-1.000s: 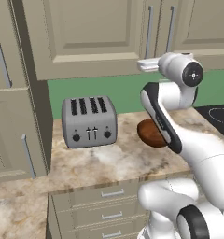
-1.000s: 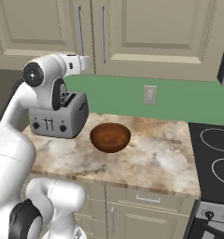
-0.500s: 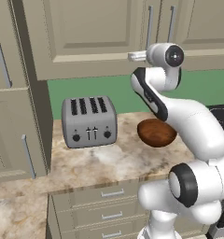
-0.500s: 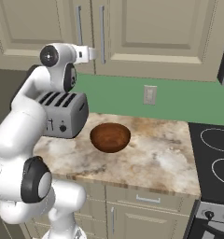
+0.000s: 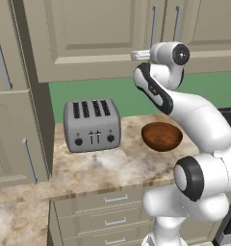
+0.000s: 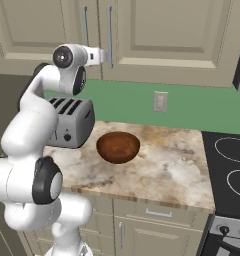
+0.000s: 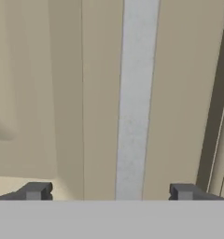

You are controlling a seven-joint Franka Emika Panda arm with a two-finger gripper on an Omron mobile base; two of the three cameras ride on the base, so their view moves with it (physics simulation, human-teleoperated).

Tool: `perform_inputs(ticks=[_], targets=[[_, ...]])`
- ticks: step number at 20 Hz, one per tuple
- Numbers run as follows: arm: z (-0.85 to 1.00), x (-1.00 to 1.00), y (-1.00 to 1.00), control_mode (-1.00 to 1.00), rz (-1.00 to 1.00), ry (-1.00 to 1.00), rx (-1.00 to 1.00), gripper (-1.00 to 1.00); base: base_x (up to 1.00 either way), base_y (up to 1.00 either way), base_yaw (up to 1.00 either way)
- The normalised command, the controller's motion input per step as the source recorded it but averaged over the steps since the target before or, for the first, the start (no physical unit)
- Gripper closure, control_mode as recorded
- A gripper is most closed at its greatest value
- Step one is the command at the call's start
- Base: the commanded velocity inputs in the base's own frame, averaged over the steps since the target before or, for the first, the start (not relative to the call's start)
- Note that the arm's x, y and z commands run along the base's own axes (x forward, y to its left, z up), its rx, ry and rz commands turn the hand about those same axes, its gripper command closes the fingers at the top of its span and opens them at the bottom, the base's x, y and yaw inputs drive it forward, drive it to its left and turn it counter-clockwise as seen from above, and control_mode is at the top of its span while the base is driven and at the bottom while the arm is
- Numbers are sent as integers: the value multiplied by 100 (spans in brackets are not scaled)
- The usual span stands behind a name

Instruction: Open the cabinet. Pick the orange and kiwi from the cabinet and place them into the bowl. Then close the cabinet.

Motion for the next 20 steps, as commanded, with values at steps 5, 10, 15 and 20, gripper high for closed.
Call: perform_inputs(ticks=[5,10,15,20], targets=[[0,2,0,-100,0,0,0,100,0,0,0],[0,0,0,-100,0,0,0,100,0,0,0],[8,0,4,-100,-3,0,0,100,0,0,0],[19,-12,26,-100,-6,0,0,100,0,0,0]])
